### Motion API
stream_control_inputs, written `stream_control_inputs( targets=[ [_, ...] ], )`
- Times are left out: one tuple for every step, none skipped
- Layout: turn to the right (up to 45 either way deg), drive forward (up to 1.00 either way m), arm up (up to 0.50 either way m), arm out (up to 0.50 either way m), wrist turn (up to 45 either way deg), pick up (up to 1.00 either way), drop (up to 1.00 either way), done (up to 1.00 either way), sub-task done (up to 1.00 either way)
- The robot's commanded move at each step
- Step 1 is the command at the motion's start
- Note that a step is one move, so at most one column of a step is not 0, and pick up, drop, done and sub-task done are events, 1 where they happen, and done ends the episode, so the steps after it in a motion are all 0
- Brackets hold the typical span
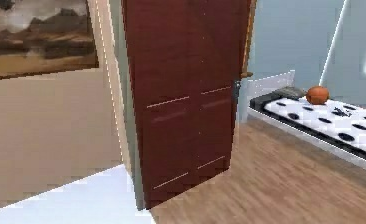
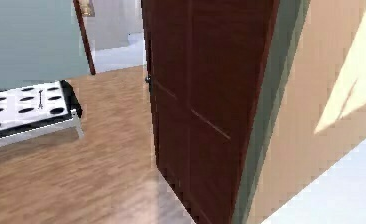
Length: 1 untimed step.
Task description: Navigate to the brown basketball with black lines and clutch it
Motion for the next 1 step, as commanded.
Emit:
stream_control_inputs(
  targets=[
    [45.0,0.0,0.0,0.0,0.0,0.0,0.0,0.0,0.0]
  ],
)
